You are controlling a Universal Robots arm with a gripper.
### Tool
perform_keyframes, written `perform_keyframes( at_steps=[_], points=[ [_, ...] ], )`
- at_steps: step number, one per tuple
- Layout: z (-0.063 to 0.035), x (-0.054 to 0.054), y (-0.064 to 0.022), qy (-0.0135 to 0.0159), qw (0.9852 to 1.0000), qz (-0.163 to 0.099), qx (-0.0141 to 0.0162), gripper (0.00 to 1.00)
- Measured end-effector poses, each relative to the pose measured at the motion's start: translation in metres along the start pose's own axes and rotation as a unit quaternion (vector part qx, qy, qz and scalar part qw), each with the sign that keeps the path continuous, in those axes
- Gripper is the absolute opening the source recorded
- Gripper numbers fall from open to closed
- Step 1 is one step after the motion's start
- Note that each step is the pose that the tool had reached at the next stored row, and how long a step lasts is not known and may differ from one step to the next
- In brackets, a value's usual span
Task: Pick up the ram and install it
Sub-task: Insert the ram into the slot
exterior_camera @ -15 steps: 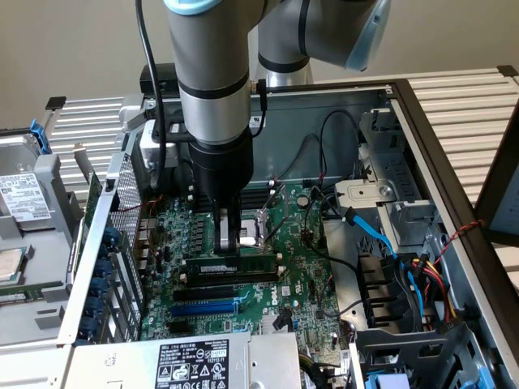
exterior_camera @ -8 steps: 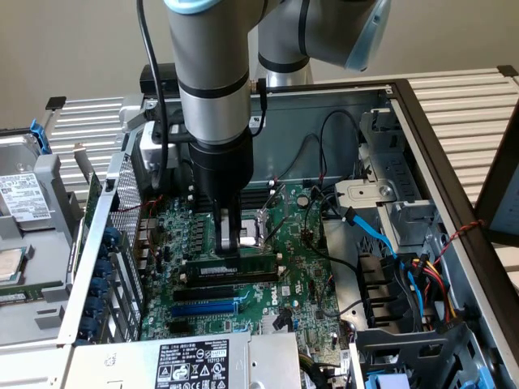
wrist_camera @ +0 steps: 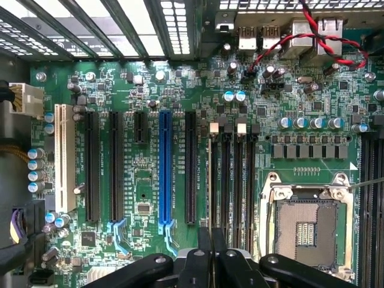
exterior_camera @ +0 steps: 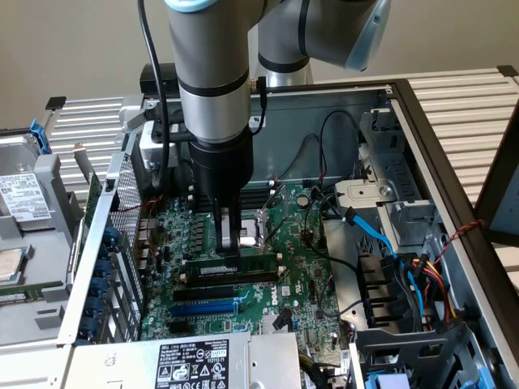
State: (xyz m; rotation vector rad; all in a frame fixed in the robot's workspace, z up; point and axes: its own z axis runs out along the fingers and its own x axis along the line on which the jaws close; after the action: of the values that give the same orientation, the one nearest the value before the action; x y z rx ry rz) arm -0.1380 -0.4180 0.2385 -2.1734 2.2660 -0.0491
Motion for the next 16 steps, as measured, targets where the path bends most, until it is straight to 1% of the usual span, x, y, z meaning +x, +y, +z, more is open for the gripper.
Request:
perform_keyframes(
  at_steps=[1,4,8,16],
  points=[
    [-0.002,0.0,0.0,0.0002,1.0,0.0,0.0005,0.12],
    [-0.0026,0.0,-0.0001,0.0004,1.0,0.0,0.0009,0.12],
    [0.0008,0.0,0.0,0.0005,1.0,0.0,0.0009,0.12],
    [0.0009,-0.0011,0.0001,0.0004,1.0,0.0,0.001,0.12]
  ],
)
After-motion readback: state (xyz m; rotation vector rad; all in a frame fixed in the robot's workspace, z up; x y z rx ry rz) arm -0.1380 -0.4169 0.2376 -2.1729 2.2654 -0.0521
